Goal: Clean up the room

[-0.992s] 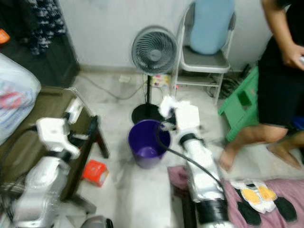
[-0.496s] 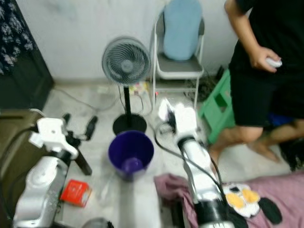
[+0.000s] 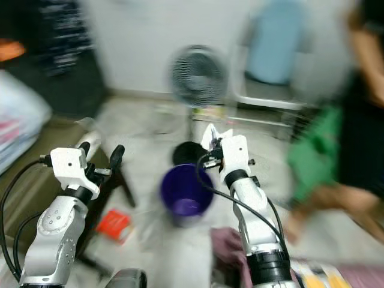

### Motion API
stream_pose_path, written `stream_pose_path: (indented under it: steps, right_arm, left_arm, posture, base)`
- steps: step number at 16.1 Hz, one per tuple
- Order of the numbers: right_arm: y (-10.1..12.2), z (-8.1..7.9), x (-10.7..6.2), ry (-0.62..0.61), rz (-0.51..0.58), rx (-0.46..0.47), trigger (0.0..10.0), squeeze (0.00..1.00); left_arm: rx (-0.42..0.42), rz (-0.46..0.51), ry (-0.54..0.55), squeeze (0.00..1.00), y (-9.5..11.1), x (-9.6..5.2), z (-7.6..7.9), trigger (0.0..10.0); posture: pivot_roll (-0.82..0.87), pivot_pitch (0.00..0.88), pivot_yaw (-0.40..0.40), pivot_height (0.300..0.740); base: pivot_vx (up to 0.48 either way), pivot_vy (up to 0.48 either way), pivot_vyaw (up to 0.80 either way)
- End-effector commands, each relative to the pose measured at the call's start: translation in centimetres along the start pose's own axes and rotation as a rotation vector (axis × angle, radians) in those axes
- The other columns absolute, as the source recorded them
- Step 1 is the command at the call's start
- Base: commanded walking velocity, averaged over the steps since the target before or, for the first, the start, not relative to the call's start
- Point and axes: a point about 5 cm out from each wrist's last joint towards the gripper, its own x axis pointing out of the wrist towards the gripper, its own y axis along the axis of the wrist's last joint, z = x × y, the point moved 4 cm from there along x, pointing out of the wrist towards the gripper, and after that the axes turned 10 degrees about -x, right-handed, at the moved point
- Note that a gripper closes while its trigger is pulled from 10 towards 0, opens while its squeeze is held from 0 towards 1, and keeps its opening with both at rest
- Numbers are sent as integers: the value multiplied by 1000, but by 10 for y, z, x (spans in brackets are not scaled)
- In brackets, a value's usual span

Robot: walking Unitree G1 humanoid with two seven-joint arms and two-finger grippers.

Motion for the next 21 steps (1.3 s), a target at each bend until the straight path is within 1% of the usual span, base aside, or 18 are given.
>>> stream_pose_path:
  steps: [1, 3, 5, 16, 20, 21]
  right_arm:
    - [3, 4, 1, -6, 10, -3, 10000, 0]
    - [3, 4, 1, -7, 9, -5, 10000, 0]
    - [1, 6, 2, -17, -2, 5, 10000, 0]
    - [-2, 6, 3, -20, -15, 21, 10000, 0]
    - [-2, 6, 3, -17, -15, 20, 10000, 0]
    - [-2, 6, 3, -16, -14, 21, 10000, 0]
  left_arm:
    - [-3, -5, -19, 0, -2, 1, 4, 10000]
    - [-6, -1, -33, 0, -1, 1, 6, 10000]
    - [-8, 2, -38, 0, 0, 1, 7, 10000]
    - [-12, 4, -50, 0, -1, 1, 8, 10000]
    - [-4, 5, -53, 0, -1, 1, 8, 10000]
    - [10, -1, -47, 0, -2, 2, 8, 10000]
  posture:
    - [-78, 0, -25, 740]
    - [-80, 0, -26, 740]
    - [-80, 0, -27, 740]
    - [-79, 0, -27, 740]
    - [-76, 0, -28, 740]
    - [-74, 0, -28, 740]
  base:
    - [0, 0, 800]
    - [0, 0, 800]
    - [0, 0, 0]
    - [310, 0, 0]
    - [315, 0, 0]
    - [0, 0, 0]
